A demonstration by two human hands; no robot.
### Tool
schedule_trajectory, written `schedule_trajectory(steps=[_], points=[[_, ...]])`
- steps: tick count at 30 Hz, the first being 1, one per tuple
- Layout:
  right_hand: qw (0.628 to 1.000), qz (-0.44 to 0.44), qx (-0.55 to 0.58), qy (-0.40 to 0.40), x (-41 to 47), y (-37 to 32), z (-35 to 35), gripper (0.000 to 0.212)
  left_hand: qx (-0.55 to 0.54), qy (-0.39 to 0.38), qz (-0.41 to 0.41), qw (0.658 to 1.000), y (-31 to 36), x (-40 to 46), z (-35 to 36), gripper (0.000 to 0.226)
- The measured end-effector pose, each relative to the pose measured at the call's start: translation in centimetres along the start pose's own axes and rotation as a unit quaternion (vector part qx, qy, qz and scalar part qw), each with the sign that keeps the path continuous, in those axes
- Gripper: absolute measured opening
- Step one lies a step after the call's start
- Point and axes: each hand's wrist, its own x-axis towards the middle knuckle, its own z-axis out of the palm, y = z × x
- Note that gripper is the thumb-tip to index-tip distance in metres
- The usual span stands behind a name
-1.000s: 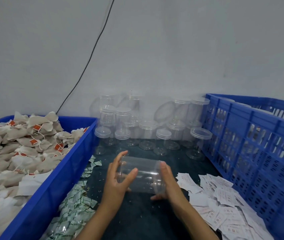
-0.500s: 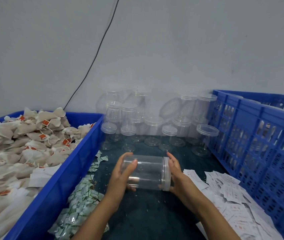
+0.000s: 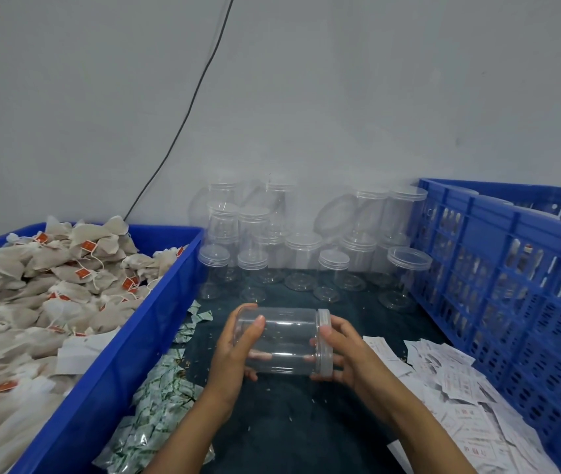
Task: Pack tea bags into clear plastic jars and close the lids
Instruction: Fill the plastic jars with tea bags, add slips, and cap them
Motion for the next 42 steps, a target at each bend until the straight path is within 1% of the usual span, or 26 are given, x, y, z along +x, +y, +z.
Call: schedule_trajectory(steps=[3, 6, 8, 9, 10, 13, 16, 18, 22, 23, 24, 25, 26, 27, 28, 29, 30, 31, 32, 33, 34, 35, 36, 37, 40, 42], points=[[0.999, -0.031, -0.023, -0.01, -0.2, -0.3, -0.9, 0.057, 0.007, 0.002, -0.001, 1.0, 0.1, 0.1, 0.0, 0.051], [0.984, -0.085, -0.148, -0.045, -0.7, -0.7, -1.7, 0.067, 0.01, 0.007, -0.015, 1.0, 0.0, 0.0, 0.1, 0.044], [0.962, -0.116, -0.235, -0.08, -1.1, -0.9, -1.9, 0.079, 0.025, 0.009, -0.018, 0.999, -0.1, 0.1, 0.0, 0.053], [0.943, -0.141, -0.291, -0.082, -1.2, -0.9, -1.9, 0.083, 0.039, 0.01, -0.015, 0.999, -0.1, 0.1, 0.0, 0.059], [0.916, -0.17, -0.357, -0.072, -1.2, -0.7, -1.7, 0.087, 0.05, 0.013, -0.011, 0.999, -0.2, 0.1, 0.0, 0.062], [0.818, -0.271, -0.507, 0.001, -0.8, 0.1, -0.6, 0.092, 0.058, 0.028, -0.013, 0.998, -0.2, 0.1, 0.4, 0.051], [0.74, -0.33, -0.583, 0.059, -0.2, 0.6, 0.1, 0.104, 0.035, 0.036, -0.046, 0.998, 0.2, 0.2, 0.7, 0.043], [0.708, -0.35, -0.609, 0.07, 0.0, 0.7, 0.0, 0.115, 0.017, 0.037, -0.064, 0.997, 0.4, 0.2, 0.8, 0.046], [0.694, -0.381, -0.605, 0.083, -0.1, 0.7, 0.3, 0.121, 0.009, 0.034, -0.064, 0.997, 0.5, 0.0, 0.8, 0.053], [0.698, -0.387, -0.597, 0.081, -0.2, 0.8, 0.3, 0.12, 0.007, 0.033, -0.06, 0.998, 0.5, 0.0, 0.8, 0.051], [0.715, -0.385, -0.578, 0.077, -0.2, 1.0, 0.3, 0.117, 0.005, 0.034, -0.05, 0.998, 0.5, 0.0, 0.6, 0.048], [0.746, -0.374, -0.546, 0.074, -0.2, 1.1, 0.2, 0.113, 0.005, 0.037, -0.034, 0.999, 0.5, 0.0, 0.5, 0.045], [0.794, -0.351, -0.493, 0.064, -0.3, 1.2, 0.2, 0.109, 0.008, 0.041, -0.014, 0.999, 0.5, -0.1, 0.3, 0.043], [0.855, -0.311, -0.413, 0.047, -0.5, 1.1, 0.2, 0.106, 0.013, 0.045, 0.008, 0.999, 0.5, -0.1, 0.2, 0.043], [0.918, -0.251, -0.307, 0.029, -0.8, 0.9, 0.4, 0.102, 0.019, 0.046, 0.029, 0.998, 0.5, -0.1, 0.1, 0.044], [0.961, -0.191, -0.201, 0.016, -0.8, 0.7, 0.6, 0.097, 0.023, 0.045, 0.046, 0.998, 0.5, -0.1, 0.0, 0.044], [0.985, -0.137, -0.104, 0.008, -0.7, 0.6, 0.6, 0.091, 0.028, 0.045, 0.061, 0.997, 0.5, -0.2, 0.0, 0.047], [0.995, -0.098, -0.034, 0.006, -0.6, 0.5, 0.5, 0.084, 0.033, 0.043, 0.074, 0.996, 0.3, -0.2, -0.1, 0.051], [0.997, -0.073, 0.006, 0.016, -0.5, 0.4, 0.5, 0.072, 0.038, 0.039, 0.085, 0.995, 0.2, -0.2, -0.1, 0.056], [0.998, -0.053, 0.015, 0.035, -0.4, 0.4, 0.5, 0.054, 0.039, 0.031, 0.09, 0.995, 0.1, -0.2, -0.1, 0.059], [0.998, -0.028, 0.017, 0.052, -0.4, 0.3, 0.6, 0.043, 0.036, 0.021, 0.091, 0.995, 0.0, -0.2, -0.1, 0.061], [0.998, -0.008, 0.007, 0.061, -0.4, 0.3, 0.5, 0.048, 0.032, 0.01, 0.09, 0.995, -0.1, -0.2, -0.2, 0.061], [0.998, 0.003, -0.017, 0.055, -0.6, 0.4, 0.4, 0.054, 0.027, 0.0, 0.086, 0.996, -0.2, -0.2, -0.2, 0.061], [0.998, 0.003, -0.043, 0.044, -0.6, 0.5, 0.4, 0.056, 0.024, -0.006, 0.079, 0.997, -0.2, -0.2, -0.3, 0.061], [0.997, -0.022, -0.075, 0.023, -0.8, 0.0, 0.3, 0.049, 0.02, -0.01, 0.048, 0.999, -0.4, 0.0, -0.4, 0.066], [0.993, -0.062, -0.102, 0.023, -1.1, -0.5, -0.2, 0.048, 0.015, -0.013, 0.024, 0.999, -0.4, 0.2, -0.4, 0.071]])
